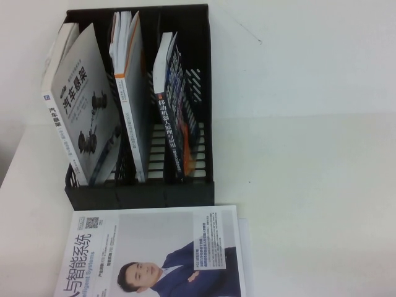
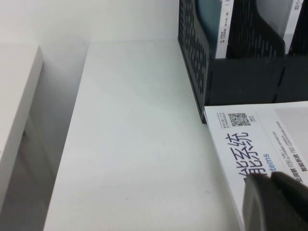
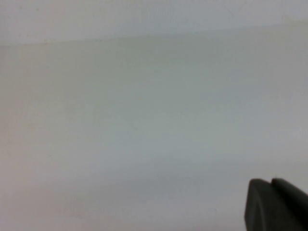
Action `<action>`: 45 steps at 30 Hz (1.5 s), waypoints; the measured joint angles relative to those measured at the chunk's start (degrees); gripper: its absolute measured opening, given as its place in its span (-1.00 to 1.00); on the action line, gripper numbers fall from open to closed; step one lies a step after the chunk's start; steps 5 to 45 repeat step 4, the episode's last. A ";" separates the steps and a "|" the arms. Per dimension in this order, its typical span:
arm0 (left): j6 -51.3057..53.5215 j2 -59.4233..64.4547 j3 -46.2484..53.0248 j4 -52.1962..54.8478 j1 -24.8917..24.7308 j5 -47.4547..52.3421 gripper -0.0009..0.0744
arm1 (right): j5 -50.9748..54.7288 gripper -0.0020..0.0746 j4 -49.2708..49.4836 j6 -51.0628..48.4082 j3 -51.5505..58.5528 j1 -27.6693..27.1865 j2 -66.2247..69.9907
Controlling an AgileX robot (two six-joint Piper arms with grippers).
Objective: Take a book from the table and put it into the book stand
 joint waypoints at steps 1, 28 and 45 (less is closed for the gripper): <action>0.00 0.00 0.00 0.00 0.00 0.00 -0.98 | -0.12 -0.95 0.41 -0.39 0.02 0.02 0.00; 0.00 0.00 0.00 0.00 0.00 0.00 -0.98 | -0.32 -0.95 2.11 -3.82 0.02 0.26 0.00; 0.00 0.00 0.00 0.00 0.00 0.00 -0.98 | -0.32 -0.95 2.11 -3.82 0.02 0.26 0.00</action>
